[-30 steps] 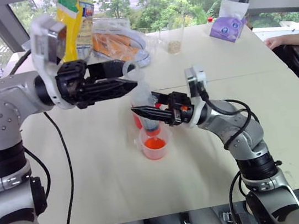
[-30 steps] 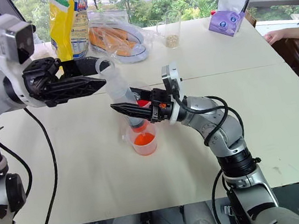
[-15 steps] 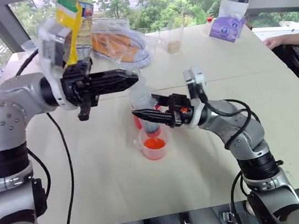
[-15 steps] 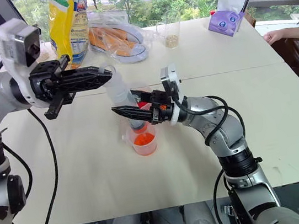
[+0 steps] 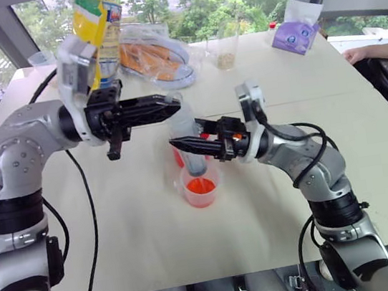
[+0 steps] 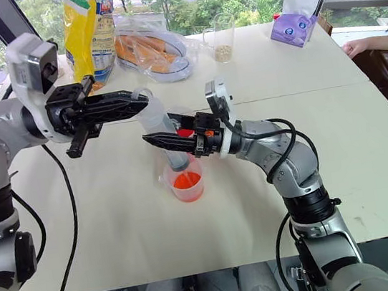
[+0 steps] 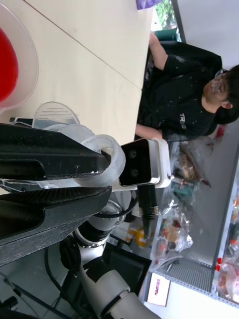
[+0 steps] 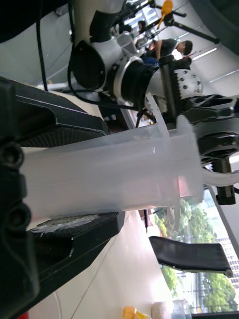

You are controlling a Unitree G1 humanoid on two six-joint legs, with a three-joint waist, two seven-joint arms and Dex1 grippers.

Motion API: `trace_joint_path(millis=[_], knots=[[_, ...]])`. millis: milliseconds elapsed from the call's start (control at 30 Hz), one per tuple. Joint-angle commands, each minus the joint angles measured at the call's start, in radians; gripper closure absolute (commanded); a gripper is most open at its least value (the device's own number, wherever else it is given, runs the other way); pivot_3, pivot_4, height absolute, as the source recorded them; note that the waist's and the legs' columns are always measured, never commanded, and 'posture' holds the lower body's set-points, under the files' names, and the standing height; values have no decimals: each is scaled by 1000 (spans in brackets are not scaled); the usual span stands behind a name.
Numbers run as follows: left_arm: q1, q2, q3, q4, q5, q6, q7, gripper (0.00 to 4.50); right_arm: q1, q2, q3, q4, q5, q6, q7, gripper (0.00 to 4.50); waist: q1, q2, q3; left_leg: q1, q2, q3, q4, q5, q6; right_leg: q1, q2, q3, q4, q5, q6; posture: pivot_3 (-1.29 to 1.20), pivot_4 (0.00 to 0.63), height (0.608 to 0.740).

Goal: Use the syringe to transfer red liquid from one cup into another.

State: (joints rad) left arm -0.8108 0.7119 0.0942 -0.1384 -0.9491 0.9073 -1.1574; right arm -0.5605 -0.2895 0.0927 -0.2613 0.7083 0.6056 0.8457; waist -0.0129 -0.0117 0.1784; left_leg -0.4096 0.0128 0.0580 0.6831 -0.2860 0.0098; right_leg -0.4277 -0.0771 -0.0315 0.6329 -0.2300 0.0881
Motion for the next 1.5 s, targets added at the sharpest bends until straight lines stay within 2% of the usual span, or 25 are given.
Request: trace_joint_path(millis=[33, 400, 500, 700, 733, 900, 967, 1133, 1300, 1500], knots=[[38, -10, -84, -48, 19, 31, -16, 4487, -100, 35, -105, -80, 108, -11, -59, 3077, 0, 0, 0, 0, 0, 0, 0, 0, 0, 0, 0, 0, 0, 0, 0, 0, 150, 740], [-4, -17, -46, -19, -14, 80, 40, 4487, -65, 29, -99, -96, 134, 43, -75, 3077, 0, 0, 0, 0, 0, 0, 0, 0, 0, 0, 0, 0, 0, 0, 0, 0, 150, 740], [-27, -17, -30, 6, -23, 101, 65, 3336, -46, 29, -89, -102, 133, 50, -75, 3077, 0, 0, 0, 0, 0, 0, 0, 0, 0, 0, 0, 0, 0, 0, 0, 0, 150, 740], [-52, -4, 53, 56, 2, 48, 108, 241, -14, 22, -78, -95, 136, 67, -77, 3077, -1, 0, 0, 0, 0, 0, 0, 0, 0, 0, 0, 0, 0, 0, 0, 0, 150, 740], [-56, -2, 63, 62, 1, 44, 116, 85, -11, 22, -78, -95, 138, 69, -79, 3077, -1, 0, 0, 0, 0, 0, 0, 0, 0, 0, 0, 0, 0, 0, 0, 0, 150, 740], [-36, 73, 145, 56, -16, 52, 116, 85, 2, 14, -80, -88, 132, 68, -79, 3077, -4, 0, 0, 0, 0, 0, 0, 0, 0, 0, 0, 0, 0, 0, 0, 0, 150, 740], [11, 112, 179, 33, -24, 54, 106, 85, -6, 9, -89, -82, 133, 69, -84, 3077, -5, 0, 0, 0, 0, 0, 0, 0, 0, 0, 0, 0, 0, 0, 0, 0, 150, 740], [130, 138, 190, -51, -28, 42, 97, 85, -86, -17, -147, -50, 173, 117, -135, 3077, 1, 0, 0, 0, 0, 0, 0, 0, 0, 0, -1, 0, 0, 0, 0, 0, 150, 740], [217, 121, 179, -118, -21, 12, 118, 85, -229, -87, -245, 37, 251, 285, -293, 3077, 1, 0, 0, 0, 0, 0, 0, 0, 0, 0, -2, 0, -1, 0, -1, 0, 150, 740], [312, 110, 170, -200, -6, -25, 140, 85, -427, -263, -337, 352, 265, 694, -502, 3077, 2, 0, 0, 0, 0, 1, -1, 0, 0, 0, -5, 0, -1, -2, -5, 0, 150, 740]])
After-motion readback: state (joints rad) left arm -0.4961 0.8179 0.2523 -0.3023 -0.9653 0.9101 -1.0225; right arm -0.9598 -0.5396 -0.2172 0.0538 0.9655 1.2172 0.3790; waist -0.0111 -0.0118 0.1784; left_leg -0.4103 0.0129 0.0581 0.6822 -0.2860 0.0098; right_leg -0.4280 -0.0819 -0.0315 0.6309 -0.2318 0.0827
